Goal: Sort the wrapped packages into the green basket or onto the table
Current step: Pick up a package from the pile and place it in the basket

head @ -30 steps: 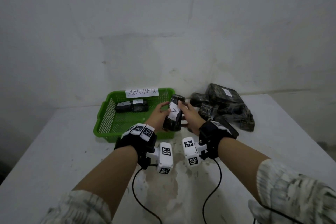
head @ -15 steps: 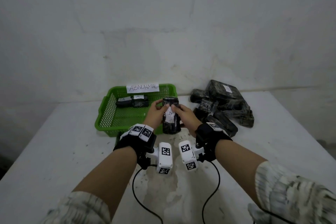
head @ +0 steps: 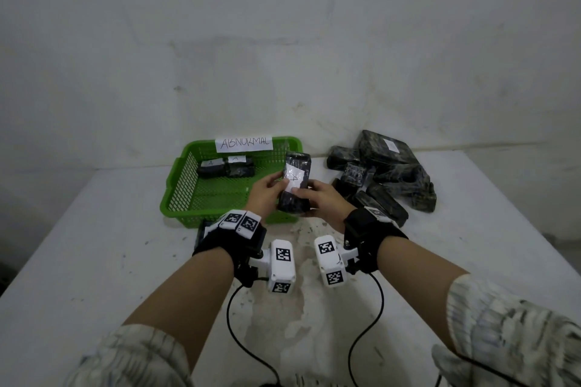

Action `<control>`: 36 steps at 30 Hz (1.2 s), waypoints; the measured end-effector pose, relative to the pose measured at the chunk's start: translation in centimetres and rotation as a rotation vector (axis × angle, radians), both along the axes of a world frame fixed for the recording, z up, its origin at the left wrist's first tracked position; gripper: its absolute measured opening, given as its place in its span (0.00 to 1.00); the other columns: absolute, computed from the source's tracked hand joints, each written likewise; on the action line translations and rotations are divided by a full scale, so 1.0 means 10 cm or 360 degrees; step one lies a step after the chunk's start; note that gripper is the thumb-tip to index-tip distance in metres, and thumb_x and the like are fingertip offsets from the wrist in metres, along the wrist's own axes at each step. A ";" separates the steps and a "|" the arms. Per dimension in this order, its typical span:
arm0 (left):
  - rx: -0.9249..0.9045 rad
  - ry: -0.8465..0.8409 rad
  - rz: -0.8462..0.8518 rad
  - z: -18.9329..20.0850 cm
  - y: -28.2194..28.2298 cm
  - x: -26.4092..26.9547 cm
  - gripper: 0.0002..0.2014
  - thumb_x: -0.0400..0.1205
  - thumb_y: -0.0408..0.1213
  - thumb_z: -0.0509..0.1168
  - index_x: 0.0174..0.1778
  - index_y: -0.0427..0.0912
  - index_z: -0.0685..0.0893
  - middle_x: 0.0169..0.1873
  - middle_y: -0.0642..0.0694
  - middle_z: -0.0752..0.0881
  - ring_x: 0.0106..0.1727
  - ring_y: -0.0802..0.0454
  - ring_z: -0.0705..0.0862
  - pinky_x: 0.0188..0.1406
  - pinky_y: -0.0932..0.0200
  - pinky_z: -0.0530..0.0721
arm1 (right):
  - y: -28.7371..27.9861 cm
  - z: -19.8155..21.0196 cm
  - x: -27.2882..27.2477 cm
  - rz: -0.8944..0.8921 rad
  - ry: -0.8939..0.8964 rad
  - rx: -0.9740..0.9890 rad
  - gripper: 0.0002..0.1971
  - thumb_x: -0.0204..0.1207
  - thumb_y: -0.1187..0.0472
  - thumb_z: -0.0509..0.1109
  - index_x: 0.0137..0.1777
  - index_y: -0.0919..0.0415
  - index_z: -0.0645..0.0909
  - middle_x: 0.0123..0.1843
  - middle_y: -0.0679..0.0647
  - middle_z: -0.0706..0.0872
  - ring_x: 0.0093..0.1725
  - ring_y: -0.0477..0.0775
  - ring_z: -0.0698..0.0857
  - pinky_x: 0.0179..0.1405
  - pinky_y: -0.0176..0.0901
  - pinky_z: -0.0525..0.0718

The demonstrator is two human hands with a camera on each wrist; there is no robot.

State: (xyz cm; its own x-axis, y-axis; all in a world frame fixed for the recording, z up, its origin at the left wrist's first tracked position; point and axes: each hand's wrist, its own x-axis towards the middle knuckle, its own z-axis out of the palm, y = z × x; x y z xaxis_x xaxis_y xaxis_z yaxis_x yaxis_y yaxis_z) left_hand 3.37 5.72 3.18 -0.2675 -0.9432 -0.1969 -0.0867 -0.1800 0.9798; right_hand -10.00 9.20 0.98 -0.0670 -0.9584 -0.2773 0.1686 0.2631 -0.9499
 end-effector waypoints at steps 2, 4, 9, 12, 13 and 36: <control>0.0027 0.0017 -0.0038 -0.01 0.00 0.01 0.21 0.83 0.32 0.61 0.73 0.36 0.72 0.59 0.36 0.82 0.44 0.52 0.83 0.44 0.54 0.85 | 0.00 -0.02 -0.01 0.0010 -0.0010 -0.0022 0.16 0.77 0.68 0.71 0.64 0.64 0.79 0.51 0.59 0.87 0.49 0.56 0.87 0.49 0.49 0.86; 0.0088 0.0012 -0.0095 -0.02 0.02 0.01 0.22 0.83 0.32 0.63 0.74 0.40 0.72 0.59 0.37 0.82 0.48 0.49 0.84 0.47 0.52 0.84 | -0.01 -0.04 -0.02 -0.0024 0.0024 -0.0043 0.16 0.76 0.70 0.71 0.64 0.66 0.79 0.52 0.60 0.87 0.47 0.56 0.87 0.47 0.47 0.87; 0.0047 0.0030 -0.0060 -0.08 0.01 0.01 0.24 0.82 0.27 0.62 0.75 0.38 0.70 0.51 0.41 0.84 0.43 0.52 0.84 0.44 0.54 0.84 | 0.01 -0.07 -0.02 -0.0001 0.0054 -0.0039 0.21 0.74 0.70 0.73 0.68 0.66 0.78 0.52 0.58 0.88 0.49 0.56 0.87 0.52 0.48 0.87; 0.0093 0.0064 -0.0074 -0.10 0.02 0.02 0.23 0.81 0.29 0.65 0.73 0.41 0.72 0.55 0.38 0.84 0.47 0.48 0.84 0.43 0.53 0.85 | 0.04 -0.09 -0.02 0.0081 0.0089 -0.0026 0.24 0.71 0.74 0.75 0.68 0.66 0.77 0.53 0.58 0.88 0.50 0.56 0.88 0.50 0.43 0.87; 0.0132 0.0094 -0.0086 -0.10 0.02 0.02 0.23 0.80 0.30 0.66 0.72 0.42 0.72 0.55 0.39 0.84 0.47 0.48 0.85 0.44 0.52 0.85 | 0.04 -0.10 -0.02 0.0073 0.0142 -0.0026 0.26 0.70 0.76 0.74 0.68 0.67 0.76 0.52 0.58 0.87 0.49 0.56 0.87 0.49 0.43 0.87; 0.0310 0.0271 0.0008 -0.15 0.02 -0.01 0.18 0.85 0.40 0.59 0.68 0.37 0.68 0.54 0.37 0.82 0.54 0.41 0.83 0.63 0.40 0.79 | 0.03 0.05 0.10 -0.0191 0.0238 -0.0133 0.14 0.83 0.48 0.64 0.59 0.57 0.71 0.53 0.53 0.81 0.52 0.50 0.81 0.42 0.41 0.77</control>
State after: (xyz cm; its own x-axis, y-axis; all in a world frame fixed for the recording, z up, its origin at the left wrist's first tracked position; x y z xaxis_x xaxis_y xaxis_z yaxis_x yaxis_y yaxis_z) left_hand 3.27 5.92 1.70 -0.3079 -0.8932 -0.3278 0.0779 -0.3671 0.9269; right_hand -8.97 9.53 1.48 -0.2163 -0.9604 -0.1755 0.0492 0.1688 -0.9844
